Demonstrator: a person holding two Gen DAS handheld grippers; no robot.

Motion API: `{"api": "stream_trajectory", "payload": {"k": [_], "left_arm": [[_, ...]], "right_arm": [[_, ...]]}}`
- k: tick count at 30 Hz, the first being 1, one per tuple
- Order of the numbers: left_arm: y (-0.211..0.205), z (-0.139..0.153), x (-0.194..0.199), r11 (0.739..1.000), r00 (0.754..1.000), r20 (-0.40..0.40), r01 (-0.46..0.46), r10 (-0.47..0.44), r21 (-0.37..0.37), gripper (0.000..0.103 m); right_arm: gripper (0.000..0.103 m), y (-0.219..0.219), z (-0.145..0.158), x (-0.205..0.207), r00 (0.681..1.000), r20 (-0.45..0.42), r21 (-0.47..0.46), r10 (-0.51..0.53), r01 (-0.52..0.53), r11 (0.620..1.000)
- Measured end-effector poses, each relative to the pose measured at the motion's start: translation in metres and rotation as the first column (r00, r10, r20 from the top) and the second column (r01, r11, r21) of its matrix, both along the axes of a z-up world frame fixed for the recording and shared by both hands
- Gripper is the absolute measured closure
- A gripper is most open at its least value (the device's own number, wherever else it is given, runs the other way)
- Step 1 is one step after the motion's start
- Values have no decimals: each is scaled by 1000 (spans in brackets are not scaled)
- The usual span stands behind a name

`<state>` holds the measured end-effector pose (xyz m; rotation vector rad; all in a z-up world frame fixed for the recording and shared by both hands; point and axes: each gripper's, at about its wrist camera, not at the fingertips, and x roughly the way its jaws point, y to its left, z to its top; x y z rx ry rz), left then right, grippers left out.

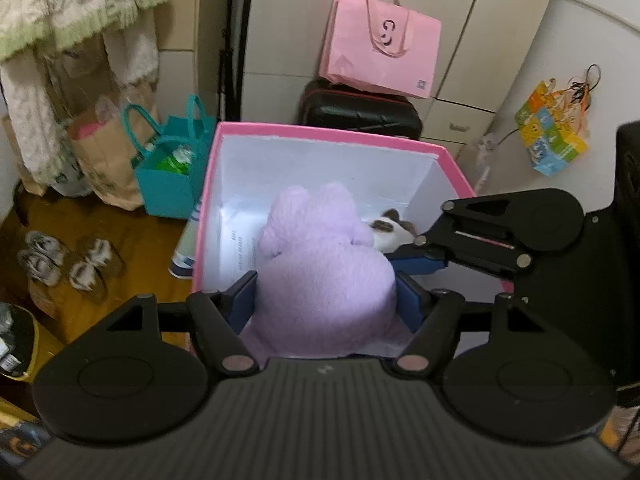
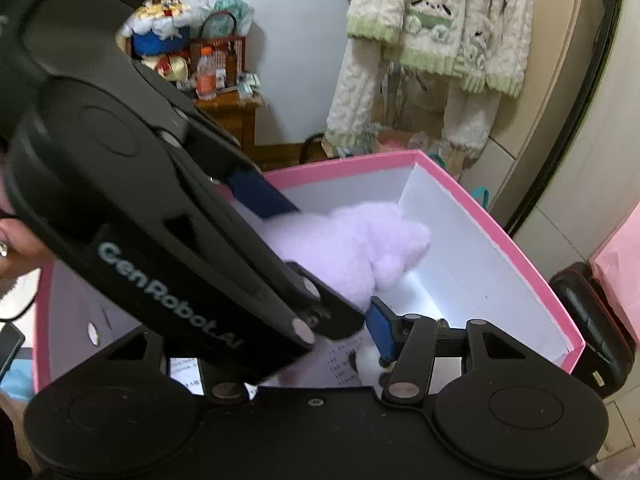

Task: Organize soft objects
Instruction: 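Open the left tool to release the lilac plush beside the panda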

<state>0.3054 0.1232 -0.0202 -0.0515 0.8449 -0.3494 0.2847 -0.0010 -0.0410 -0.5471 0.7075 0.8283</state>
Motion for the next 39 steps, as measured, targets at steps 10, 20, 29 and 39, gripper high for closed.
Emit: {"api": "stream_trajectory", "payload": {"k": [10,20,29,39], "left_arm": [[-3,10,-16,999,998,52,17,-19,43,26],[3,40,-68,996,991,114,61,-68,57,26],[-8,74,-128,987,977,168,111,-130,114,26],[-37,98,-194,958,936,244,210,-254,194,26]], "right_arm": [[42,-11,1,-12,996,-8,-7,-89,89,996],[42,-32,17,-62,992,18,26,-123,123,992],[42,-48,51,-114,983,64,51,-173,170,984],[42,-87,82,-167,956,118,136,-269,253,958]]}}
